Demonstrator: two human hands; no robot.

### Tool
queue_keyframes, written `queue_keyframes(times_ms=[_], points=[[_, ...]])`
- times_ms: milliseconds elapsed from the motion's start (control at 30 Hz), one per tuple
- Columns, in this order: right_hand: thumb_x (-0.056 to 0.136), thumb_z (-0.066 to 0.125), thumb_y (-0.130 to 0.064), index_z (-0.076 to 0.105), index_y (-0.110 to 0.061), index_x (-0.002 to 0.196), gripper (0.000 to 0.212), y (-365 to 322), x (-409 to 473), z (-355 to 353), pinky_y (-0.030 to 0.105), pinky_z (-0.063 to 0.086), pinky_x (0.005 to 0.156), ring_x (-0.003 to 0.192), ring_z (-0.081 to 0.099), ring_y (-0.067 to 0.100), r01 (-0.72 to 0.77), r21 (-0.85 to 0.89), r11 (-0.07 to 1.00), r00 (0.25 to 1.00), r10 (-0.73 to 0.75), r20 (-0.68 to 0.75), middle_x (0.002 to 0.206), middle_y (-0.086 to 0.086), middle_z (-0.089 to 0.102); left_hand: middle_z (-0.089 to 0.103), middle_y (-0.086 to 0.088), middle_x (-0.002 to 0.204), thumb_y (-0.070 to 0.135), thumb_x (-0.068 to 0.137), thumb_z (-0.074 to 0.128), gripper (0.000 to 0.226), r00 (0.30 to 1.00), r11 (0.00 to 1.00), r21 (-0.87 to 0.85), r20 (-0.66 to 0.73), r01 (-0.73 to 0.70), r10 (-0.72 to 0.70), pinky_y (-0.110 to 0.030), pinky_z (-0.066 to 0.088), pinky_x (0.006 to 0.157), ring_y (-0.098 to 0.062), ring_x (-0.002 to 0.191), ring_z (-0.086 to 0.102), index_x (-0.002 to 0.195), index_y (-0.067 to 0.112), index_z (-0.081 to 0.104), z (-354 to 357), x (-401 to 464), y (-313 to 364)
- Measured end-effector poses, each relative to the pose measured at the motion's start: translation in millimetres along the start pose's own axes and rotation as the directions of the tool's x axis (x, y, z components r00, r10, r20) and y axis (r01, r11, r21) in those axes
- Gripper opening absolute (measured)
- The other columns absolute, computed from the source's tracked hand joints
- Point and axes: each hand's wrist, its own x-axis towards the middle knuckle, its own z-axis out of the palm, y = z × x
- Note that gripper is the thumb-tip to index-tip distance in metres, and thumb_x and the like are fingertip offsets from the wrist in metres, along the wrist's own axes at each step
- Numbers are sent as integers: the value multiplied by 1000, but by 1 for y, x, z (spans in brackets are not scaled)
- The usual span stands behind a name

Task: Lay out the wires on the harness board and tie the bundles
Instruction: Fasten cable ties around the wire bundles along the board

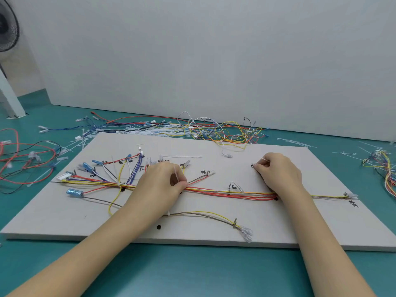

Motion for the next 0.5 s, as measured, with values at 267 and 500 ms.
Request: queue_keyframes(times_ms=[267,500], points=[[92,59,-32,61,-20,81,16,1,2,3,31,35,71,87,51,20,7,38,999,1000,-8,15,96,-5,66,68,8,69,12,80,73,11,1000,1000,-1,18,10,-10,-32,53,73,-9,70,63,71,20,74,-4,2,5],[92,58,-28,63,-18,83,16,-2,4,-2,30,36,71,93,55,25,10,16,1000,998,-10,54,100,0,67,68,9,64,11,78,72,14,999,999,14,6,51,-51,-30,54,71,-7,68,64,68,20,74,-7,2,8]])
